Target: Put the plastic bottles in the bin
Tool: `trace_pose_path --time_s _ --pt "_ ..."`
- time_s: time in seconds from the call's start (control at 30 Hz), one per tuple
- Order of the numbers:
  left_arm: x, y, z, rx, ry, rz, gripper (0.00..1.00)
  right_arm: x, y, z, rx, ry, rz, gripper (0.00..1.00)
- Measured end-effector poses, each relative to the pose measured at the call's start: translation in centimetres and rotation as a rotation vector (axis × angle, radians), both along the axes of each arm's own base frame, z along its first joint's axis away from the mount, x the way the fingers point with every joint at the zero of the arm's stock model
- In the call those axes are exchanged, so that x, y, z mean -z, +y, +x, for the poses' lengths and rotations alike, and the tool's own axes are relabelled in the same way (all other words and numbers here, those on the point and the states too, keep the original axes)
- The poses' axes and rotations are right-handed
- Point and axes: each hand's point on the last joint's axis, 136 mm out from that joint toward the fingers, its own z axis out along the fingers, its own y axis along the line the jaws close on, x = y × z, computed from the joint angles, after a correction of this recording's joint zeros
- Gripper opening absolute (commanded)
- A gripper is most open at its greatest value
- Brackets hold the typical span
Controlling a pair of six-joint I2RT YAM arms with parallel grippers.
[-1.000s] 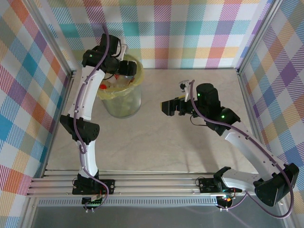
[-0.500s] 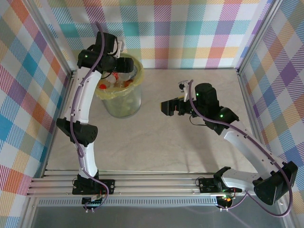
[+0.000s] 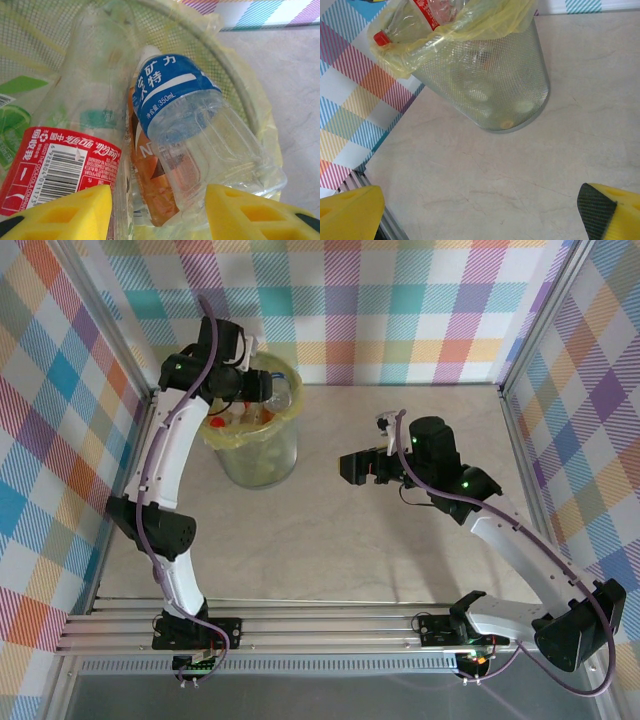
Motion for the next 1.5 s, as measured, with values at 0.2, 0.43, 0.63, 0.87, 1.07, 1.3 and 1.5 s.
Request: trace_pose_path --time_s 0.2,0.43,0.63,0.87,1.07,1.3,1.5 --pt "0.6 0.2 -0.2 -0.009 0.006 0.008 0.51 0.0 0.0 0.0 0.001 0.001 -0.001 1.0" --pt "0.1 0.8 -0.2 -0.036 -0.015 0.03 0.55 0.4 -0.2 -0.1 0.005 0.013 -0.012 1.0" --pt "-3.4 1.6 -0.4 -0.073 -0.107 0.017 0.57 0.9 -1.2 0.2 0.061 0.016 -0.05 1.0" --pt "-9.7 4.3 -4.2 -0.154 -0.283 0.009 0.67 1.4 -4.6 0.6 0.217 0.001 -0.145 0.99" --pt "-11.3 8.1 -10.0 -0.281 -0.4 -0.005 0.95 0.2 -7.7 0.4 0.338 -0.067 -0.195 1.0" --pt "-8.1 13.5 -16.9 -0.514 -0.497 -0.027 1.0 2.5 -11.4 -0.9 0.45 -0.12 -0.264 1.0" --pt "-3.5 17.0 -20.7 -0.693 -0.529 -0.031 1.0 5.0 -13.8 -1.2 0.539 -0.133 -0.326 1.0"
